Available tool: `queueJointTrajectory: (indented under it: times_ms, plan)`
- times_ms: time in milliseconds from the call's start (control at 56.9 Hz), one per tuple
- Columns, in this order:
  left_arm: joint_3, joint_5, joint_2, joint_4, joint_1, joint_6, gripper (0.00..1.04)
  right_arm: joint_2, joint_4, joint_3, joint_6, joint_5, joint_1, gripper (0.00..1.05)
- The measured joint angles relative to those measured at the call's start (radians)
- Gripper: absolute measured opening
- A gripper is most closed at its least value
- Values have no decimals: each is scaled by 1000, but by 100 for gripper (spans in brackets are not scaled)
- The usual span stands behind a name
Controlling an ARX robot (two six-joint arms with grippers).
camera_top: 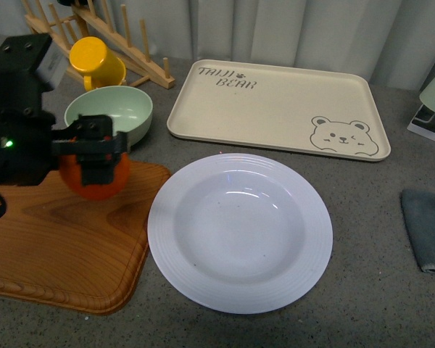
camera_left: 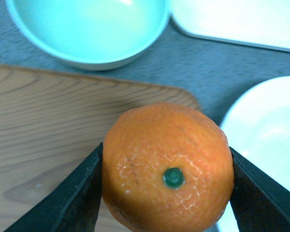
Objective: Place orange and plate with both arms
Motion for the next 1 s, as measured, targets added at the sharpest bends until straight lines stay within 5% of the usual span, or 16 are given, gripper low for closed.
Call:
queueJointTrajectory:
  times_ms: [369,1001]
  plan:
    - [91,16,78,-18,-201,-74,65,0,0,0,0,0,0,95]
    - [158,42,216,-44,-309,-105,65,0,0,0,0,0,0,95]
